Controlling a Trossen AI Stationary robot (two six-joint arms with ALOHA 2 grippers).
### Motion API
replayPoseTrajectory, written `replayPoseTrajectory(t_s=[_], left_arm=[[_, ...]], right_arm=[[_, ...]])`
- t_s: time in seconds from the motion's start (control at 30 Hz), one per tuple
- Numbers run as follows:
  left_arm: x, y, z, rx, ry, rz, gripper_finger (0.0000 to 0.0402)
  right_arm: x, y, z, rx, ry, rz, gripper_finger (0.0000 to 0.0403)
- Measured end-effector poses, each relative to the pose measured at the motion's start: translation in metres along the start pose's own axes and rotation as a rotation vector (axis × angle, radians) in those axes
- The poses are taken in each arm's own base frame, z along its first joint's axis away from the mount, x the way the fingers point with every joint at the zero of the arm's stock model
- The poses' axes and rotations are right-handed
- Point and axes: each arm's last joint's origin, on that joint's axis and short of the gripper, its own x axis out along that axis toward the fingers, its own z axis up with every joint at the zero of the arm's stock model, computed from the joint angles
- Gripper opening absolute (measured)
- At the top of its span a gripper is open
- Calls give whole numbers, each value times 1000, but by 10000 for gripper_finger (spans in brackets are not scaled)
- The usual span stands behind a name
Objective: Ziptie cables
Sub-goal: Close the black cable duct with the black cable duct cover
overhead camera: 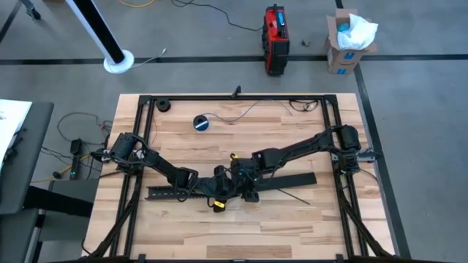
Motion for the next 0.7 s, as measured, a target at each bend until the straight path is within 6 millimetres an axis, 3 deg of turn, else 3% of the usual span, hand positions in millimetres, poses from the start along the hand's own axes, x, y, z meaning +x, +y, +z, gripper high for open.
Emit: replayPoseTrajectory(t_s=[0.43,0.57,0.7], left_arm=[[0,0,0,0,0,1,244],[0,0,0,0,0,1,244],[0,0,0,0,0,1,244]], right_arm=[[-23,3,14,-72,86,-13,335],[-34,9,21,-114,108,-17,301],[-47,18,30,-179,125,-29,236]])
